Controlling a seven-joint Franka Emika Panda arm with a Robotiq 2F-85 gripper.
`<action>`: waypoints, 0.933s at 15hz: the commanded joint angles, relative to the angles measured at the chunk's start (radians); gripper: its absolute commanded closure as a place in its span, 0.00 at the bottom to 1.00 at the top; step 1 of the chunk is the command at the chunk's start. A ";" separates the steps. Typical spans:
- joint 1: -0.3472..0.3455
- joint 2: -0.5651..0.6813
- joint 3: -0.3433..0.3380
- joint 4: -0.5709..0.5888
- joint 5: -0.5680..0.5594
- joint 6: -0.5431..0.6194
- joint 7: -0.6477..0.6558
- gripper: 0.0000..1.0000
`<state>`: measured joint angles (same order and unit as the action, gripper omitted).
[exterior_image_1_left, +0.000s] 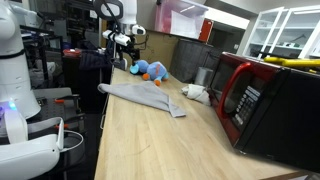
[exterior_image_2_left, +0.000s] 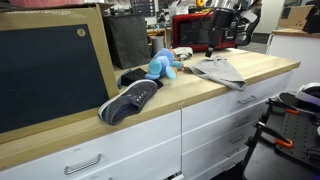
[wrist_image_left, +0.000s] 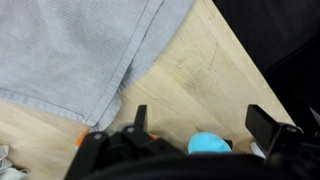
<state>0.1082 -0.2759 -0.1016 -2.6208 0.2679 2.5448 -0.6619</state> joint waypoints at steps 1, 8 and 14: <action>0.008 0.092 0.029 0.067 -0.005 0.047 0.107 0.00; -0.042 0.296 0.049 0.201 -0.061 0.119 0.303 0.00; -0.104 0.471 0.042 0.360 -0.169 0.090 0.495 0.00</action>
<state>0.0358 0.1136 -0.0666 -2.3571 0.1420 2.6593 -0.2580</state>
